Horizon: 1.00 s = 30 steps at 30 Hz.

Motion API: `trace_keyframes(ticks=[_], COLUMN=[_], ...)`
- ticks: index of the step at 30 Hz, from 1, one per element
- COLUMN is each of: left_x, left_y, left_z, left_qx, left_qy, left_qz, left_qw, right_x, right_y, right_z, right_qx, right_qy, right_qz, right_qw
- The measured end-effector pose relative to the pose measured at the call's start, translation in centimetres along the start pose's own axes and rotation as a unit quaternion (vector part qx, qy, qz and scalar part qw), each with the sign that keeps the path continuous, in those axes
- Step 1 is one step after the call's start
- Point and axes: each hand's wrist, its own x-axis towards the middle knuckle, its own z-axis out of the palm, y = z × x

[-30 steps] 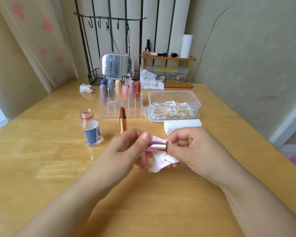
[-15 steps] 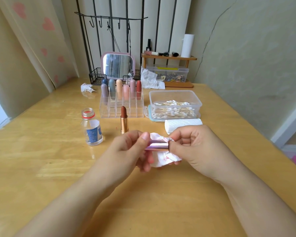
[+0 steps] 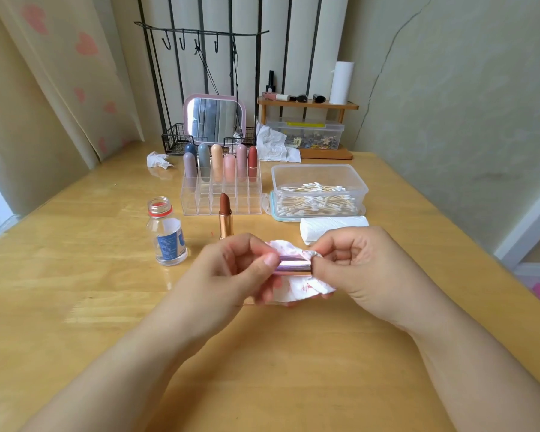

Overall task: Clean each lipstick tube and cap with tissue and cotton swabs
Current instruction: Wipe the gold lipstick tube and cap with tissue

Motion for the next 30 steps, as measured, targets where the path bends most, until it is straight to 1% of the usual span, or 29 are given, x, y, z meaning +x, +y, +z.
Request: trace_keyframes(ticks=[3,5,7,9,11,13,15,17,19,20,22,24,26,27,28,29,30], left_x=[0.0,0.0,0.0,0.0,0.0,0.0,0.0,0.1,0.3,0.3,0.4,0.3,0.2,0.1,0.0,0.0,0.0], left_y=[-0.1,-0.1,0.0,0.0,0.1,0.0,-0.2,-0.4,-0.6,-0.5,-0.3,-0.1,0.2,0.4,0.5,0.5,0.5], left_z=[0.0,0.2,0.2,0.2,0.0,-0.1,-0.1,-0.1,-0.4,-0.6,-1.0,-0.9,-0.7,-0.7,-0.6,-0.6,-0.8], left_qx=[-0.04,-0.04,-0.028,-0.002,0.017,0.003,-0.004,0.016,0.062,0.082,0.125,0.187,0.236,0.247,0.254,0.266,0.286], left_qy=[0.003,0.009,0.008,-0.002,-0.006,-0.001,0.009,0.039,0.085,0.104,0.127,0.138,0.145,0.145,0.142,0.138,0.136], left_qz=[0.024,0.001,-0.042,-0.058,-0.036,-0.002,0.015,0.009,-0.006,-0.016,-0.035,-0.039,-0.032,-0.032,-0.038,-0.046,-0.051], left_qw=[0.999,0.999,0.999,0.998,0.999,1.0,1.0,0.999,0.994,0.991,0.983,0.972,0.96,0.958,0.956,0.953,0.947], right_x=[0.1,0.1,0.1,0.1,0.1,0.1,0.2,0.4,0.8,0.9,1.1,1.2,1.8,2.3,2.9,3.4,3.7], right_y=[0.0,0.1,0.3,0.5,0.5,0.3,0.4,0.7,1.3,1.7,2.3,2.6,3.4,3.9,4.6,5.1,5.8], right_z=[-0.2,-0.2,0.0,0.3,0.3,0.2,0.3,0.3,-0.1,-0.5,-1.3,-1.2,-0.4,0.0,0.3,0.7,1.0], right_qx=[0.013,0.011,-0.002,-0.015,-0.018,-0.002,0.021,0.038,0.024,-0.002,-0.098,-0.2,-0.287,-0.32,-0.356,-0.399,-0.452], right_qy=[0.007,0.008,0.004,0.002,0.003,0.004,0.011,0.039,0.101,0.137,0.191,0.209,0.212,0.201,0.179,0.144,0.117], right_qz=[0.006,0.006,0.002,-0.001,-0.001,0.006,0.021,0.039,0.04,0.03,-0.02,-0.107,-0.185,-0.199,-0.19,-0.165,-0.127], right_qw=[1.0,1.0,1.0,1.0,1.0,1.0,1.0,0.998,0.994,0.99,0.976,0.951,0.916,0.904,0.897,0.89,0.875])
